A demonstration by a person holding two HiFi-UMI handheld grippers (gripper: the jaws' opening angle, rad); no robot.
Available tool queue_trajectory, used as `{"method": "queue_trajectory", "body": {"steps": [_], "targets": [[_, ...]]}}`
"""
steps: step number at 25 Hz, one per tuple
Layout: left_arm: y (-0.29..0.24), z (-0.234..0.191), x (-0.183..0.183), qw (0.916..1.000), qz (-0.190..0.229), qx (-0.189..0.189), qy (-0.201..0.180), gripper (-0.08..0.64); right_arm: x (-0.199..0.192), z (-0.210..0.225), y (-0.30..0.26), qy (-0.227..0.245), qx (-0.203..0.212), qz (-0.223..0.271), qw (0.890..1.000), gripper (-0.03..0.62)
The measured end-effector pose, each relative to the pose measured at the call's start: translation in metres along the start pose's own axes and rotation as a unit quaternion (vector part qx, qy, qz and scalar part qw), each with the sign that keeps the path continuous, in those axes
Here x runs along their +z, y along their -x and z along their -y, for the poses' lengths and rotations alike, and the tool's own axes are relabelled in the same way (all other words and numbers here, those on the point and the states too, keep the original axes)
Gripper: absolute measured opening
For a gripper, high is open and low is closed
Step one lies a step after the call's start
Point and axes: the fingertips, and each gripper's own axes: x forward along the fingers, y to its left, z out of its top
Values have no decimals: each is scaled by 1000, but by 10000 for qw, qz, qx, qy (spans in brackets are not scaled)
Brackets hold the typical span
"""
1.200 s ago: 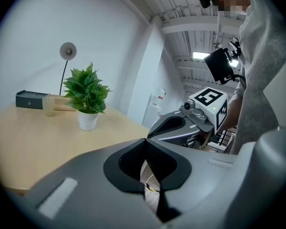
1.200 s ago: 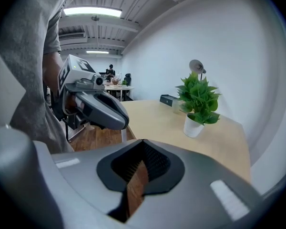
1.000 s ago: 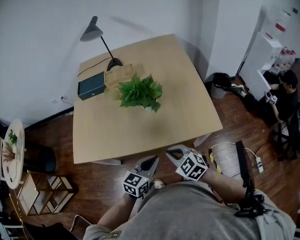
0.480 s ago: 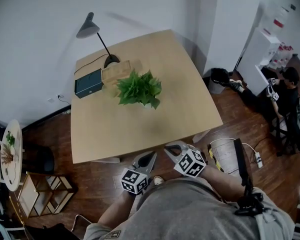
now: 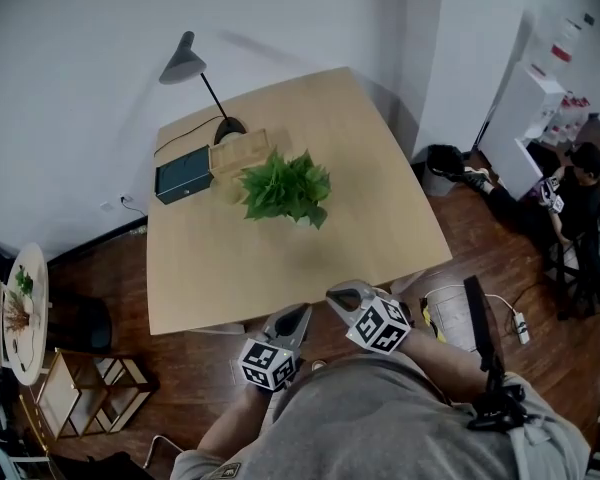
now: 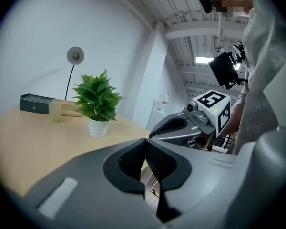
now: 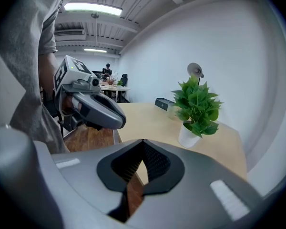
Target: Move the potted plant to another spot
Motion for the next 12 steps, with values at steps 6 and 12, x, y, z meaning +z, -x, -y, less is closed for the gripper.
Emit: {"method": "queue_trajectory", "body": {"steps": [6, 12], "targets": [[0, -4, 2, 10000, 52, 37, 31, 0, 2, 1, -4, 48, 27, -4, 10000, 5], [4, -2, 0, 9999, 69, 52, 72, 0, 0, -3, -5, 49, 75, -46, 9999, 6]]}}
